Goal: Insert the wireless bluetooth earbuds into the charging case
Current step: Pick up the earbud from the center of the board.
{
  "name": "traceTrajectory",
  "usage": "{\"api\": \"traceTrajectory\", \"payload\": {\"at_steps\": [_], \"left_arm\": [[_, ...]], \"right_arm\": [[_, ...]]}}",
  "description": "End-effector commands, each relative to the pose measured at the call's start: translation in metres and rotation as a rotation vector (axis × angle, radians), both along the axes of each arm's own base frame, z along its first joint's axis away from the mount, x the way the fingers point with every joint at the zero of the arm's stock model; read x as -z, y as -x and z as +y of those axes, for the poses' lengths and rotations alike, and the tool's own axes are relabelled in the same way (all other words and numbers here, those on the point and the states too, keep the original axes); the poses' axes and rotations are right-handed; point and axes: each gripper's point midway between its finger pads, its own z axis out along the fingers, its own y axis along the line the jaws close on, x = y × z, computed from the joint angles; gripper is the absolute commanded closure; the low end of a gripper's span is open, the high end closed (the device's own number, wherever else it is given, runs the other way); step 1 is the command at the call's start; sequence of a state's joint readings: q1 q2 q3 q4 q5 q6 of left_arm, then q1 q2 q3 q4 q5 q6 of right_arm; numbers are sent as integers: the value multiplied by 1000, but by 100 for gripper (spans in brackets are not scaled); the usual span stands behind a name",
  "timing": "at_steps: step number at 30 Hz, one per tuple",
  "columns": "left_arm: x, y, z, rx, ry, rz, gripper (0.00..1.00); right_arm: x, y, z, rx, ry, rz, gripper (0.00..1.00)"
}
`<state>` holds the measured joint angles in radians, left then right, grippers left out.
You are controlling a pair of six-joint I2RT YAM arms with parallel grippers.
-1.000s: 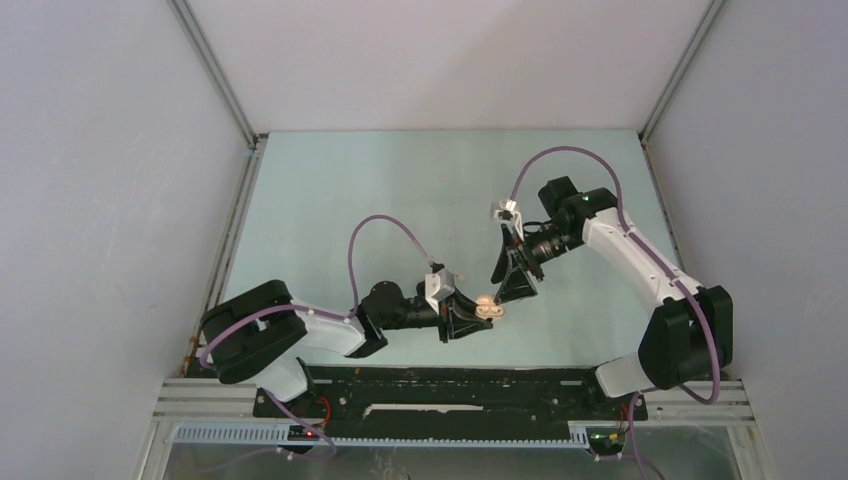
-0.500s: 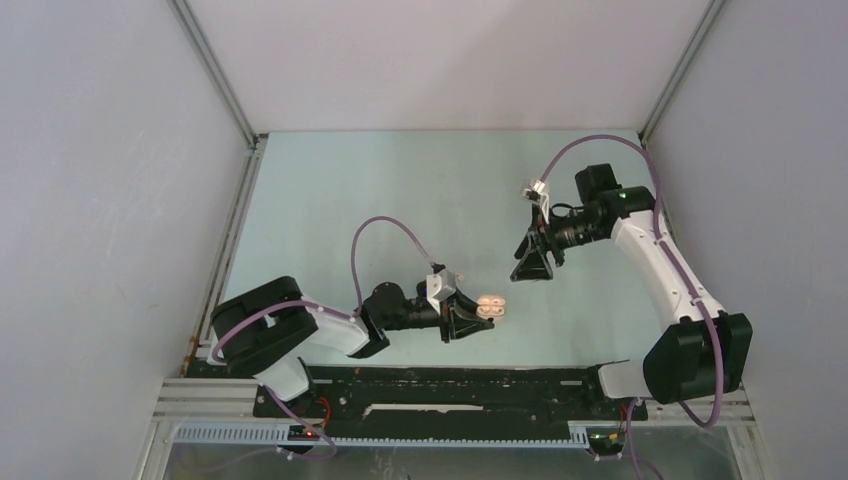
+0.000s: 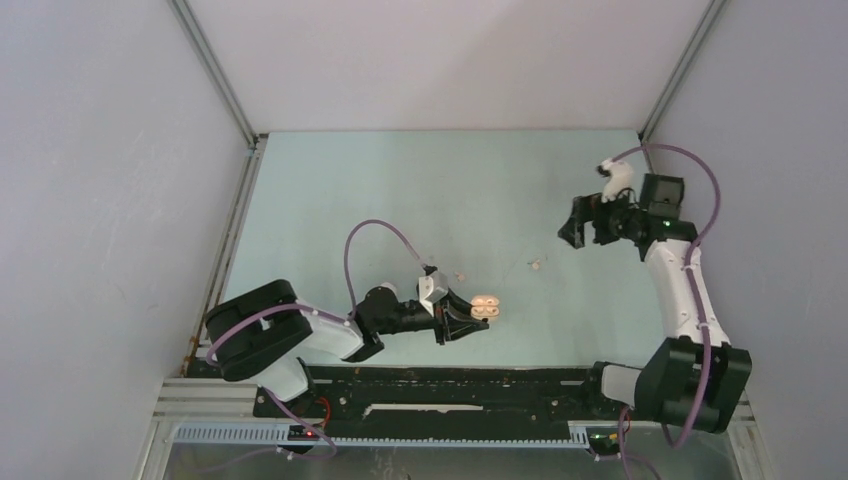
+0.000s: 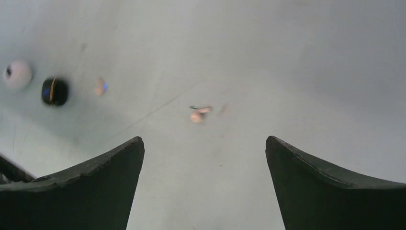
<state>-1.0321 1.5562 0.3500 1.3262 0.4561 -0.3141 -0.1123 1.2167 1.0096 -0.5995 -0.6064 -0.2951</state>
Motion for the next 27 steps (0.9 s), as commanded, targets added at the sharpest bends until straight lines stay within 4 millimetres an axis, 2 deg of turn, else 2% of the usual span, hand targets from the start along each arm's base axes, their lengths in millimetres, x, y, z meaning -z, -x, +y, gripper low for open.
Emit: {"api": "traceTrajectory", "payload": {"at_steps": [1,5,8,11,14,15,18,20,23,27], "left_arm": [[-30,0,-2,-5,75,-58,100],[-26,2,0,-2,54,-61,100],[-22,2,1,-3,46,-65,100],[-20,1,4,-14,38,-84,100],[-16,-2,8,-41,25,-103,100],[-14,-3,8,-48,23,-107,100],[-13,-6,9,-61,23,-113,100],[-13,-7,10,-70,29,-115,100],[-16,-7,10,-67,41,-112,100],[-28,-4,12,-58,61,-121,100]], "right_arm": [[2,-28,-40,207,-181,20,0],[5,-19,-42,167,-142,-3,9],[14,-7,-29,96,-29,-72,13],[17,4,0,-54,32,-121,20],[22,5,26,-171,102,-145,27],[29,7,39,-233,128,-133,31],[57,10,60,-347,233,-74,45],[78,10,64,-375,303,-17,54],[99,2,60,-368,348,52,60],[112,-6,55,-348,398,97,64]]}}
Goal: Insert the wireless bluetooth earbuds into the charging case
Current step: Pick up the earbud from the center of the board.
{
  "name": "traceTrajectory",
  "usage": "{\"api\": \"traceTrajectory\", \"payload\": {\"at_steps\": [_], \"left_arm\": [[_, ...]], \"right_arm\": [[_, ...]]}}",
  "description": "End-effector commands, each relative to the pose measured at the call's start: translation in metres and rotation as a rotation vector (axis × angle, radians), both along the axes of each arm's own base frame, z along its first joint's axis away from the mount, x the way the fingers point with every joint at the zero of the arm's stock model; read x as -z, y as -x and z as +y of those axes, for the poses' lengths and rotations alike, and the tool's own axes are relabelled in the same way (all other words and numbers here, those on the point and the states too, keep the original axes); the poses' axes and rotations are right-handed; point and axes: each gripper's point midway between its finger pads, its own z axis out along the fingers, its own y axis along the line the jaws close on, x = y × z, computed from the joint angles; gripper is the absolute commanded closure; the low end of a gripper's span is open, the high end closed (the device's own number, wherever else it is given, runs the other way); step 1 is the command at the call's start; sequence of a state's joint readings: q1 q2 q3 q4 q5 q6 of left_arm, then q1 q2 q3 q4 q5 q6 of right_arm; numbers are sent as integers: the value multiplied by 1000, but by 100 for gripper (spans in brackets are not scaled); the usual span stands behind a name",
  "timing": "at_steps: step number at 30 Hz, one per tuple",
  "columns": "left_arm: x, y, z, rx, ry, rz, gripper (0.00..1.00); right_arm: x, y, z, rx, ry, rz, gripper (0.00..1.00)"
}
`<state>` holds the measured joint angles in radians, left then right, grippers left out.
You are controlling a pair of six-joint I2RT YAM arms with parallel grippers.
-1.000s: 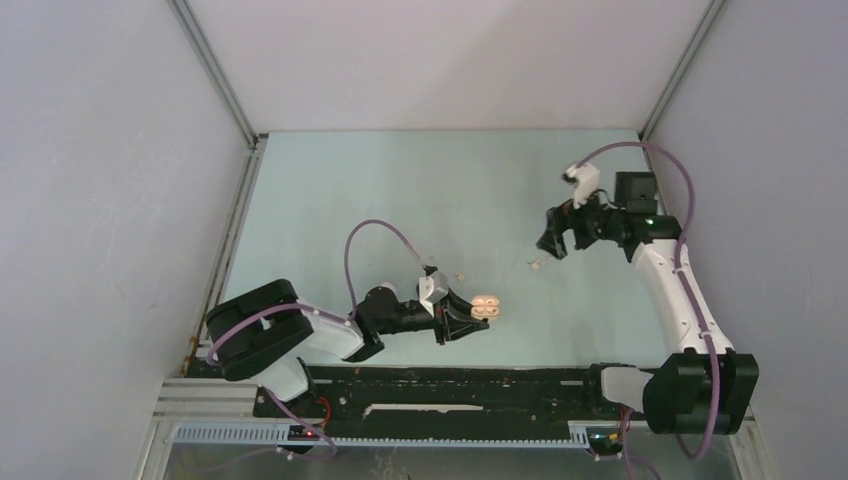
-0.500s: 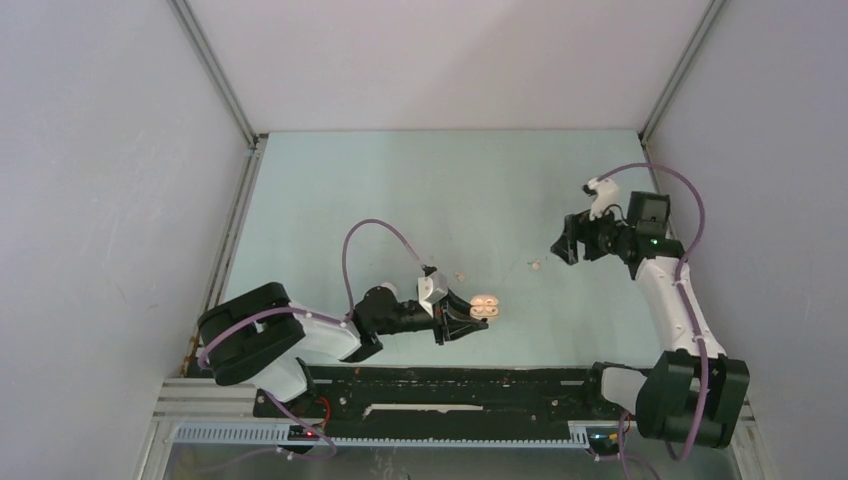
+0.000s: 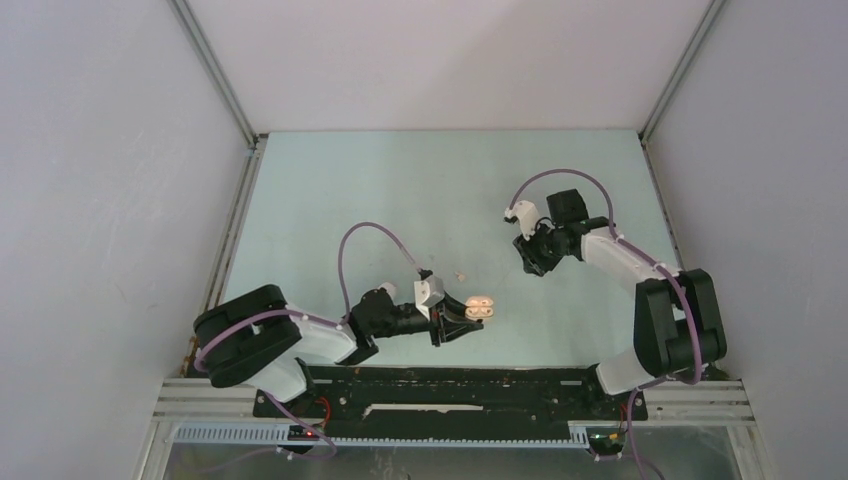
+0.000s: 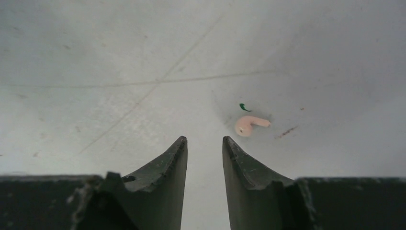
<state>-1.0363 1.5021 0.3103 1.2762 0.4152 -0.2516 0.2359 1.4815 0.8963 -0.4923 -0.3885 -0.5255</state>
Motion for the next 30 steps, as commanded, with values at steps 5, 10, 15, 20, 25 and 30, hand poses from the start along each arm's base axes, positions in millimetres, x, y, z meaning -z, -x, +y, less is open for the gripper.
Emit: {"api": "traceTrajectory", "payload": {"at_steps": [5,10,15,20,25,30], "left_arm": [[-43,1,9,-15,119,-102,100],[-48,3,14,-23,126,-120,100],[-40,0,12,-32,95,-115,100],[-41,0,12,-31,95,-117,100],[-42,1,12,-26,94,-118,100],[-41,1,12,-24,89,-115,99]], "right_arm": [[-10,-21,1,-42,72,-77,64],[-15,-29,23,-125,40,-101,62],[-16,-53,16,-63,128,-98,63],[-19,-70,-15,-43,142,-138,62],[-1,-73,-34,-38,221,-100,60],[25,-73,-41,-4,246,-35,60]]}}
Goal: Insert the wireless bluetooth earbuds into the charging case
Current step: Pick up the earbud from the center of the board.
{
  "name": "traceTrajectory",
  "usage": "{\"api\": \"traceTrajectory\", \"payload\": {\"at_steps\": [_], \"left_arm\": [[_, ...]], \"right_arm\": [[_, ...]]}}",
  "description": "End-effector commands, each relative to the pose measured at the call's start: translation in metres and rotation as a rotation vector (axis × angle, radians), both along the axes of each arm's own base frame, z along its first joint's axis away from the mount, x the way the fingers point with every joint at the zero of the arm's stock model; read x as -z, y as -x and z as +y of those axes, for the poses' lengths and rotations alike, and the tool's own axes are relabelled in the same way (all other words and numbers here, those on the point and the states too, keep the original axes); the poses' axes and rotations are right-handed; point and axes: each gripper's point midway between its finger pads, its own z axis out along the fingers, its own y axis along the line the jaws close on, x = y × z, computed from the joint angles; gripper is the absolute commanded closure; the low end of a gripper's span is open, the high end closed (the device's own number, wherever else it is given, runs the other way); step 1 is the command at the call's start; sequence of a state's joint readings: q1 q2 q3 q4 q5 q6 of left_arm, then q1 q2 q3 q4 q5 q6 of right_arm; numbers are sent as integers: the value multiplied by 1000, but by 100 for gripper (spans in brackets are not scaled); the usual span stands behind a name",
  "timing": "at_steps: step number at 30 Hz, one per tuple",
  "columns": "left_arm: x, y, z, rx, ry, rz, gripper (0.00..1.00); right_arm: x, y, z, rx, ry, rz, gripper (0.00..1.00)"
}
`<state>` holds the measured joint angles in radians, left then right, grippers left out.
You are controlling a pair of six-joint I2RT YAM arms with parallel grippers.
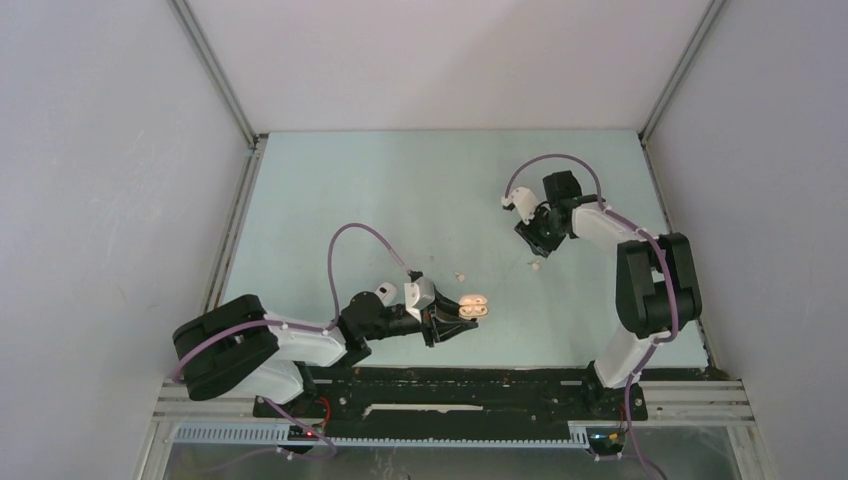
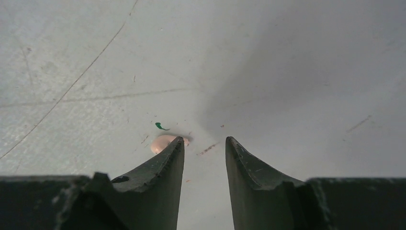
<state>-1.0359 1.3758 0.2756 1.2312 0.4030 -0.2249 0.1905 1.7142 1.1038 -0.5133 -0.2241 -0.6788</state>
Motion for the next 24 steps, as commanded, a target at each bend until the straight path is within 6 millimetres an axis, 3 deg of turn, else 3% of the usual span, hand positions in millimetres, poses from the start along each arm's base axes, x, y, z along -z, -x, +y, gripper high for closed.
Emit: {"api": "traceTrajectory", "payload": {"at_steps": [1,8,24], "left_arm": [[-21,-3,-1,-8,52,-67,99],[-21,-2,-1,-6,50,-68,99],[-18,-2,-5,6,35,-57,99]], "right_arm": [[13,-9,-5,13,39,15,60],[26,-5,-12,25,65,54,60],[27,34,-9,36,-17,188,60]]}}
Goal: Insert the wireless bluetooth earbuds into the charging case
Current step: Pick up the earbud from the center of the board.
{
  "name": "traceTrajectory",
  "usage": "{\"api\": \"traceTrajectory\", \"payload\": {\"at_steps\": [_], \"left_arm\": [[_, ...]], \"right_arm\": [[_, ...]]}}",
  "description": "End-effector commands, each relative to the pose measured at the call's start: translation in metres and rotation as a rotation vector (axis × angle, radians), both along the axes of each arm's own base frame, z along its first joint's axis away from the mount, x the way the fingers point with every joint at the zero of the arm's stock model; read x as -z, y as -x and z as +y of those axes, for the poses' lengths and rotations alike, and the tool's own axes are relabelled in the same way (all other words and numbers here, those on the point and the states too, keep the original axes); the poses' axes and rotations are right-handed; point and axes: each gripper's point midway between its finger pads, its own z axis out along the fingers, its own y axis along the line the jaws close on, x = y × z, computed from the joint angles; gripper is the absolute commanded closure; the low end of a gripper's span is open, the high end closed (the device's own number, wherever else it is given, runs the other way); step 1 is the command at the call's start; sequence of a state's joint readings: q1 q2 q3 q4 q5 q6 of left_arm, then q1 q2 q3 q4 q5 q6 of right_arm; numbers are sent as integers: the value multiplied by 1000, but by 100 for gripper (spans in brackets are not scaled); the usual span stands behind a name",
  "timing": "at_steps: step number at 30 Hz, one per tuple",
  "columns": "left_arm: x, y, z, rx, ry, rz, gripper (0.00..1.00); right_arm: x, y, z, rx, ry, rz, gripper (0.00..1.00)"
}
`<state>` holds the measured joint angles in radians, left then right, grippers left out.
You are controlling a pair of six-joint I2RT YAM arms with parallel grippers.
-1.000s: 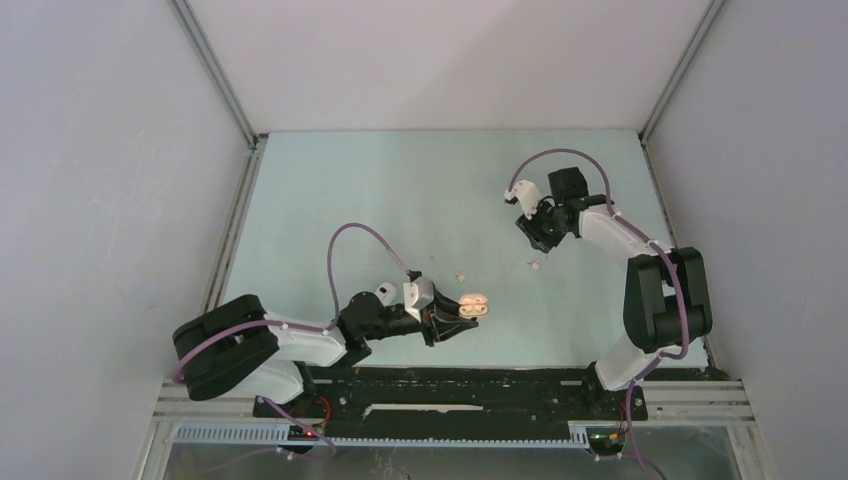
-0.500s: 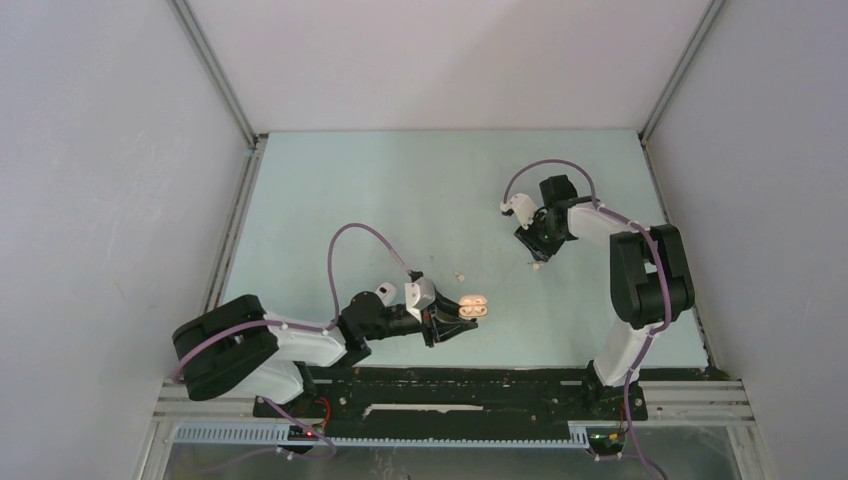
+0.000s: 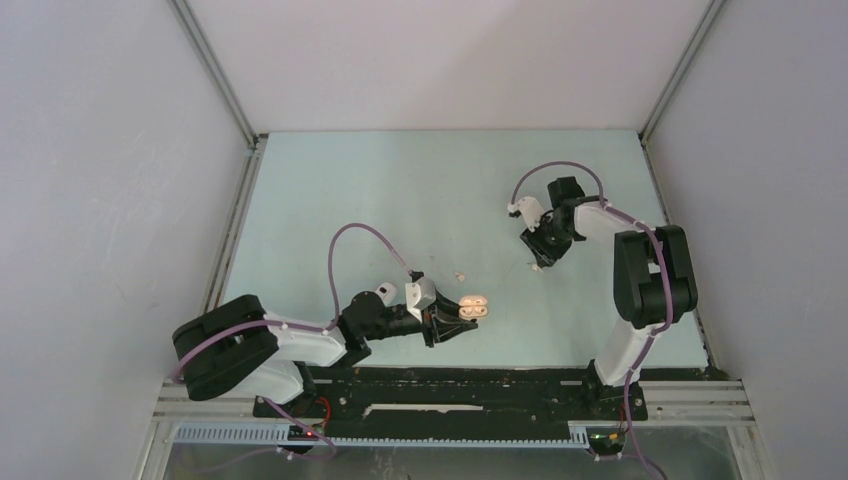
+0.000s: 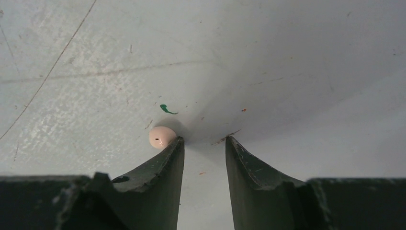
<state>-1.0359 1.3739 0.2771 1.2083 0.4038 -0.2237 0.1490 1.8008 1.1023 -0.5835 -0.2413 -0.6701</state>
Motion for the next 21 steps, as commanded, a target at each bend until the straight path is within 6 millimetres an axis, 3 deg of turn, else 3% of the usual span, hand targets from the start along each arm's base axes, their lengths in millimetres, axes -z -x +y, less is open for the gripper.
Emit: {"api": "traceTrajectory", "payload": {"at_steps": [1,7,14,18,21], "left_arm": [[-23,-3,-5,5,53,-67,99],[-22,-2,-5,8,50,-67,99],[-22,-1,-5,11,46,-66,99],[-21,-1,-6,14,42,-64,98],[-20,0,-8,17,38,-62,99]], "right_arm": [[-7,13,7,-5,-30,34,60],[-11,15,7,20,-45,38,59],[-30,18,5,43,-79,18,59],[-47,17,17,6,-140,-28,59],[-48,19,30,-44,-147,-39,59]]}}
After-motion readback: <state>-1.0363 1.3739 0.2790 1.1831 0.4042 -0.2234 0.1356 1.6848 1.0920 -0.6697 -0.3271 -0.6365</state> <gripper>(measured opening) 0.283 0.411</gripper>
